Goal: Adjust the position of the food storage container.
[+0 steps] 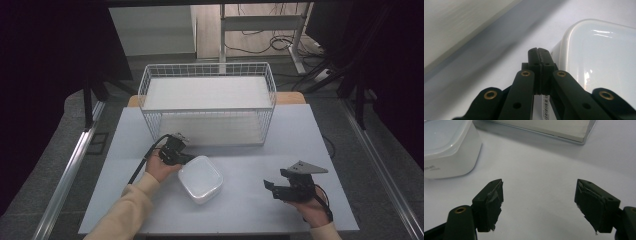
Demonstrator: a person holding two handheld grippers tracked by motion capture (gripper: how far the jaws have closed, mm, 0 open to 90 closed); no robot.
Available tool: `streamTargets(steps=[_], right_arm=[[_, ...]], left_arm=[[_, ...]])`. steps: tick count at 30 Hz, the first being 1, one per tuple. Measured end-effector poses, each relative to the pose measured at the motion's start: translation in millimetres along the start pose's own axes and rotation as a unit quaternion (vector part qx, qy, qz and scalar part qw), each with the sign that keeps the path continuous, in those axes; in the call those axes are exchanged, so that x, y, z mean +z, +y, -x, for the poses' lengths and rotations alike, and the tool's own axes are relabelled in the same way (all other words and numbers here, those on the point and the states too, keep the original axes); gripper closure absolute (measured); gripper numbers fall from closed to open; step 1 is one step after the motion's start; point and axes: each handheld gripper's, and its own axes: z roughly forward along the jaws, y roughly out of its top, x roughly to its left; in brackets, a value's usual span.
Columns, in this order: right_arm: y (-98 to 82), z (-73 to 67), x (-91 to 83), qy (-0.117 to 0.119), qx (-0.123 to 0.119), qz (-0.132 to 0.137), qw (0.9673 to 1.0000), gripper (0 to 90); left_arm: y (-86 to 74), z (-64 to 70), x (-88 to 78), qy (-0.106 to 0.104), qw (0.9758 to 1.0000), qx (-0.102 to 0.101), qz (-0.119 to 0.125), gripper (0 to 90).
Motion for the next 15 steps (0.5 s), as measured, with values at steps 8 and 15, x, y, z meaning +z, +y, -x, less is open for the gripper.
streamTargets(steps=[8,15], right_arm=[[0.5,-1.4,-0.4,0.002,-0.001,0.001,1.0000,23.1],[0.0,0.7,-1.0,0.000,0.000,0.002,1.0000,23.2]], left_arm=[[-3.5,-1.7,-20.1,0.014,0.9997,0.006,0.020,90.0],[-42.0,-5.5,-60.9,0.042,0.9970,-0.032,0.057,89.9]])
